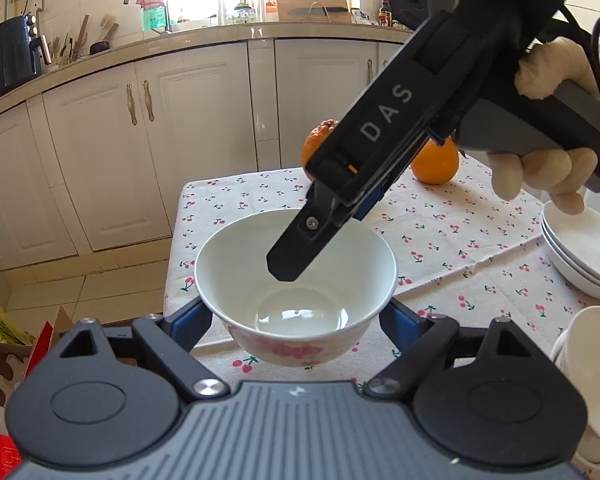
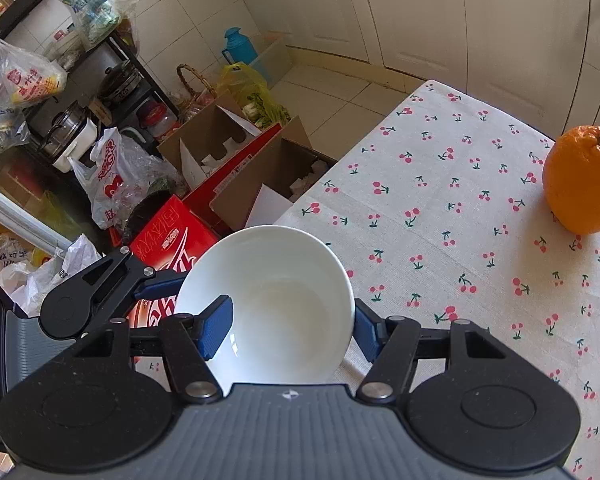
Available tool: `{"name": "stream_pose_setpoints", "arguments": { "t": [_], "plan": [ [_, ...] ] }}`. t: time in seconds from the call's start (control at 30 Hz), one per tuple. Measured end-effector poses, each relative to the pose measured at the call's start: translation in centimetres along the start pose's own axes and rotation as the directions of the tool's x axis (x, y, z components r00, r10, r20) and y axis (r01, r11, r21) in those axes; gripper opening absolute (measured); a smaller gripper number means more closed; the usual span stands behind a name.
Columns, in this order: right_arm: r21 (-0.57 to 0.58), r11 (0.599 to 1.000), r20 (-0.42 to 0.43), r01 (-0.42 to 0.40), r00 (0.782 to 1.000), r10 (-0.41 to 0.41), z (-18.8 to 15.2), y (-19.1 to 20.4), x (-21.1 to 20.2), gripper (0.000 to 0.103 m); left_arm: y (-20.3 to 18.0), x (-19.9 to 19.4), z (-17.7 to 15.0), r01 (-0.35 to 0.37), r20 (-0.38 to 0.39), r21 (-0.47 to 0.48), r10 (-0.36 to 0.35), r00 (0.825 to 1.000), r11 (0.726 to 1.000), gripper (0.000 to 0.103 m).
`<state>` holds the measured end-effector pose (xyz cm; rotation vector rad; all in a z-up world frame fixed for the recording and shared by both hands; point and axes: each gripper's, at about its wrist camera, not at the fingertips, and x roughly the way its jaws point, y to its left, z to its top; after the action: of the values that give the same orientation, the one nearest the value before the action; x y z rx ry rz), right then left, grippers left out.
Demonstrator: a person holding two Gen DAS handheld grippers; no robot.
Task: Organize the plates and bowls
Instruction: 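Lift the white bowl with the right tool and carry it over the bowl stack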
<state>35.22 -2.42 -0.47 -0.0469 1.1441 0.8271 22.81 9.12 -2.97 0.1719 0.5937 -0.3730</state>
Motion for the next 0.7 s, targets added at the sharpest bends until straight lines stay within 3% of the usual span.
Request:
{"name": "stream_pose_setpoints", "arguments": {
  "t": [0.7],
  "plan": [
    [-0.053,0.999,0.053,0.011,0.999,-0.008,-7.7,5.5,-6.8,0.069,-5.6,-8.4,-0.9,0.025,0.027,0.011,-0.025,0.999,1.000,0.090]
  ]
}}
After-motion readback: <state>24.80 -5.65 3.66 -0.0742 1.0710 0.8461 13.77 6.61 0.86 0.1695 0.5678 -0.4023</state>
